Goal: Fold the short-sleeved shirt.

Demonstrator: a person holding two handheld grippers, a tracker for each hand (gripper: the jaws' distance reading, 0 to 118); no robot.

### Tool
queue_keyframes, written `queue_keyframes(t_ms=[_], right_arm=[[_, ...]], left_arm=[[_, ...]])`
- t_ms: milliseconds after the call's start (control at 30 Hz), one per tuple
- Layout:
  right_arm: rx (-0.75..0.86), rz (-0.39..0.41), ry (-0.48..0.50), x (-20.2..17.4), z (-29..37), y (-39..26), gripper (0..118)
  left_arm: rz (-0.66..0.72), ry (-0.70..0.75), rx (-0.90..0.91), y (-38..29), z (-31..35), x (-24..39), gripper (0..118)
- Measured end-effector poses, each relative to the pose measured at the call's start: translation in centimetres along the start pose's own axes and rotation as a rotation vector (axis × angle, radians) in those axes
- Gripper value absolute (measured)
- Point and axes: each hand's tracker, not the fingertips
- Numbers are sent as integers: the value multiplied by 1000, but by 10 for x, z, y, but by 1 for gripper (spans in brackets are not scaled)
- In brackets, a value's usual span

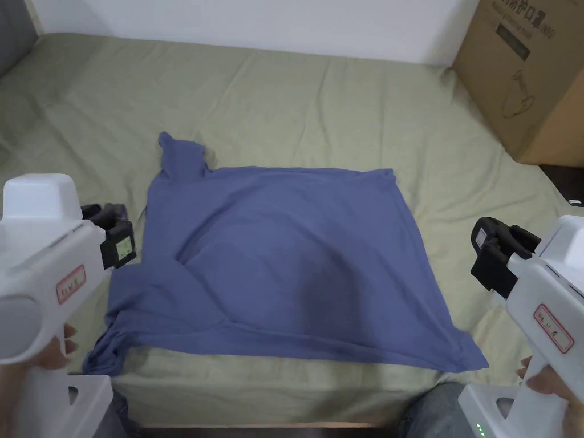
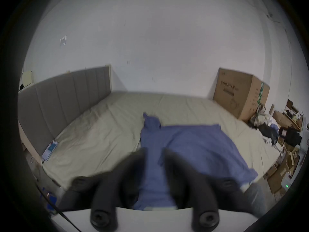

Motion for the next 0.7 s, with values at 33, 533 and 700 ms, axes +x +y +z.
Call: queue_keyframes(t_ms=[33,533,700], right_arm=[[-4,2,0,0,-1,-1,0],[-79,9,8,0,-16,-15,0],[-87,8,-6,5,-17,-16,0]], left_arm=[[-10,5,-90,0,-5,-5,58],[-92,79,-656,-102,-80,-41,87],[-50,75,-664,-112,-93,-40,5]])
